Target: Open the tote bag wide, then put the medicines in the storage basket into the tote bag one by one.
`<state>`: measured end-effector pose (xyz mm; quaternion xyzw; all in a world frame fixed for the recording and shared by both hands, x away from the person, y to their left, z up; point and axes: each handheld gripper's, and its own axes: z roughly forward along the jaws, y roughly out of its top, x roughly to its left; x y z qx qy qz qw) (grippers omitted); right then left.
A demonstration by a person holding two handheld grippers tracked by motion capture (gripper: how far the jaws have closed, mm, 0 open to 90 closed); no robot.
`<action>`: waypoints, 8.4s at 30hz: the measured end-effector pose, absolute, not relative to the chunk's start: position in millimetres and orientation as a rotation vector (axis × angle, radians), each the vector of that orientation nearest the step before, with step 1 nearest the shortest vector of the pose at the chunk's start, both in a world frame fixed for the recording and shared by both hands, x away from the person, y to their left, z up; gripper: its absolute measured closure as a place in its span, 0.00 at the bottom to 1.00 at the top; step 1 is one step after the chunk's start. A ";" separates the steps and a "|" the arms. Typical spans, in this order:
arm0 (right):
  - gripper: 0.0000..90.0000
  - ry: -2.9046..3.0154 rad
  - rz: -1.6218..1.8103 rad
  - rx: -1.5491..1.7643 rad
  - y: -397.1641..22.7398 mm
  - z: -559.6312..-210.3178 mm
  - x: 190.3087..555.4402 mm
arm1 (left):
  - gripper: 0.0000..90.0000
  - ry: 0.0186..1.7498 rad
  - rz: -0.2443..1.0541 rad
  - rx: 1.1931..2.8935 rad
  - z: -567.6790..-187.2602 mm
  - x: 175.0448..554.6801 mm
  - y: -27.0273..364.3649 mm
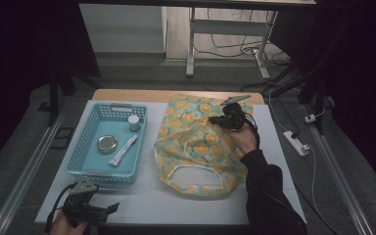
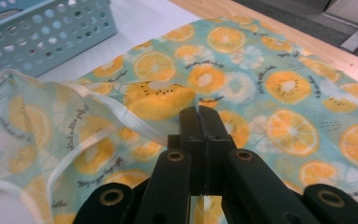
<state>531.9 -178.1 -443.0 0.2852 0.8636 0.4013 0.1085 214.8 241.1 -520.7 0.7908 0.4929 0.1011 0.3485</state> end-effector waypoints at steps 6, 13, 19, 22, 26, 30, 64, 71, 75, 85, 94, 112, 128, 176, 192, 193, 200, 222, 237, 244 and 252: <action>0.99 2.511 1.158 0.851 -176.0 -441.5 545.4 | 0.01 1.278 0.262 2.050 -520.7 214.8 241.1; 0.99 2.513 1.082 0.864 -170.8 -455.9 559.3 | 0.01 1.278 0.261 2.053 -520.8 214.9 241.0; 0.99 2.541 1.028 0.897 -168.9 -480.7 568.0 | 0.01 1.279 0.260 2.052 -520.8 215.0 241.2; 0.99 2.560 1.002 0.924 -169.5 -492.4 570.6 | 0.02 1.280 0.260 2.050 -520.8 214.9 241.2; 0.99 2.579 0.979 0.949 -170.7 -504.8 571.5 | 0.01 1.281 0.259 2.048 -520.8 215.0 241.4; 0.96 2.589 0.979 0.977 -173.3 -512.3 570.8 | 0.02 1.281 0.260 2.050 -520.7 215.0 241.2; 0.01 2.687 1.068 0.805 -161.6 -480.7 475.6 | 0.02 1.283 0.267 2.054 -520.8 214.8 240.5; 0.00 2.728 0.981 0.809 -157.4 -499.9 470.5 | 0.02 1.282 0.268 2.056 -520.7 214.7 240.2; 0.00 2.739 0.948 0.804 -155.3 -509.6 470.4 | 0.02 1.280 0.268 2.057 -520.6 214.6 240.2; 0.00 2.765 0.880 0.736 -139.1 -526.2 463.8 | 0.02 1.278 0.268 2.063 -520.6 214.7 239.7; 0.48 2.756 0.909 0.621 -131.7 -521.3 453.9 | 0.02 1.277 0.269 2.065 -520.7 214.7 239.6; 0.80 2.703 0.848 0.644 -144.8 -514.6 471.1 | 0.02 1.277 0.268 2.069 -520.8 214.8 239.2; 0.34 2.633 0.890 0.749 -153.0 -522.3 486.4 | 0.02 1.278 0.269 2.071 -521.1 215.1 238.9; 1.00 2.681 1.168 0.719 -156.8 -451.1 469.5 | 0.03 1.282 0.269 2.068 -520.9 215.1 238.9; 1.00 2.641 1.223 0.684 -161.6 -430.9 461.6 | 0.02 1.281 0.269 2.066 -520.6 214.8 239.4; 1.00 2.638 1.227 0.684 -162.2 -429.6 461.4 | 0.02 1.281 0.269 2.065 -520.6 214.8 239.4; 1.00 2.616 1.247 0.691 -165.8 -424.5 461.2 | 0.02 1.285 0.270 2.058 -520.5 214.6 239.9; 1.00 2.634 1.218 0.694 -164.1 -429.4 461.9 | 0.00 1.291 0.242 1.966 -517.6 213.0 249.8; 1.00 2.635 1.216 0.701 -165.1 -430.9 463.1 | 0.00 1.222 0.237 1.923 -500.0 212.4 255.5; 1.00 2.635 1.218 0.694 -165.6 -430.6 463.4 | 0.00 1.191 0.260 1.910 -490.5 214.2 257.4; 1.00 2.636 1.214 0.694 -165.4 -430.5 463.7 | 0.00 1.162 0.279 1.907 -481.8 219.3 254.4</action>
